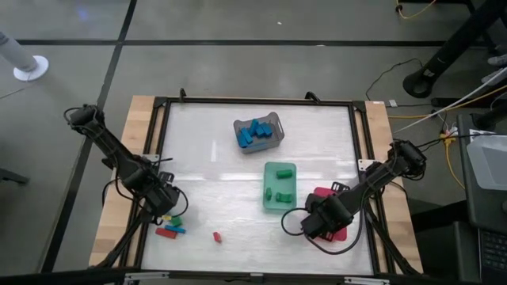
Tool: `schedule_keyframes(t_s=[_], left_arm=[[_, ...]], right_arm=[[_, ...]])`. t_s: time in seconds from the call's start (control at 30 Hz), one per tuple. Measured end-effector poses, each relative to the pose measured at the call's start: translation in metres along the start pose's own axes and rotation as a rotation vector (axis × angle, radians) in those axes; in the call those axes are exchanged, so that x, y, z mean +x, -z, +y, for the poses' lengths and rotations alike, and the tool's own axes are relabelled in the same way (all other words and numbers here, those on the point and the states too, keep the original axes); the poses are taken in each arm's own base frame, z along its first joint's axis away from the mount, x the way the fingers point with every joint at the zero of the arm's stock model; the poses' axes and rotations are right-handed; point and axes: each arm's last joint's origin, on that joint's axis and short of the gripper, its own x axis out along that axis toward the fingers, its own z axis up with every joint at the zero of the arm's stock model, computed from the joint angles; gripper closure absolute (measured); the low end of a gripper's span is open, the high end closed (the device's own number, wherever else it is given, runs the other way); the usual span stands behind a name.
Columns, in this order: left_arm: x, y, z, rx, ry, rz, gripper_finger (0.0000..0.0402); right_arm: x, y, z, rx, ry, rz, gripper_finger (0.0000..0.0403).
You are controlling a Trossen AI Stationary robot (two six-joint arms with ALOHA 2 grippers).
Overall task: Sort blocks
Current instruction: Put the blue block into the gray bin
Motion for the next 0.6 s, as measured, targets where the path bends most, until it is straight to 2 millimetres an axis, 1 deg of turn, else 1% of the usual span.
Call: schedule_keyframes(t_s=[0.13, 0.27, 0.5, 0.6], left_arm=[[0.008, -0.002, -0.009, 0.057, -0.006, 0.034, 0.0192], [0.023, -0.007, -0.017, 0.158, -0.032, 0.079, 0.0192], [0.051, -0.012, -0.022, 0.263, -0.107, 0.219, 0.0192], [0.060, -0.013, -0.023, 0.300, -0.126, 0.264, 0.0208]], right_arm=[[0.000, 0.000, 0.000, 0.000, -0.002, -0.001, 0.0246], [0.000, -0.001, 0.001, -0.001, -0.007, -0.025, 0.0243], [0.000, -0.006, 0.006, -0.002, -0.045, -0.088, 0.0242], [-0.001, -0.006, 0.007, -0.003, -0.058, -0.096, 0.0242]])
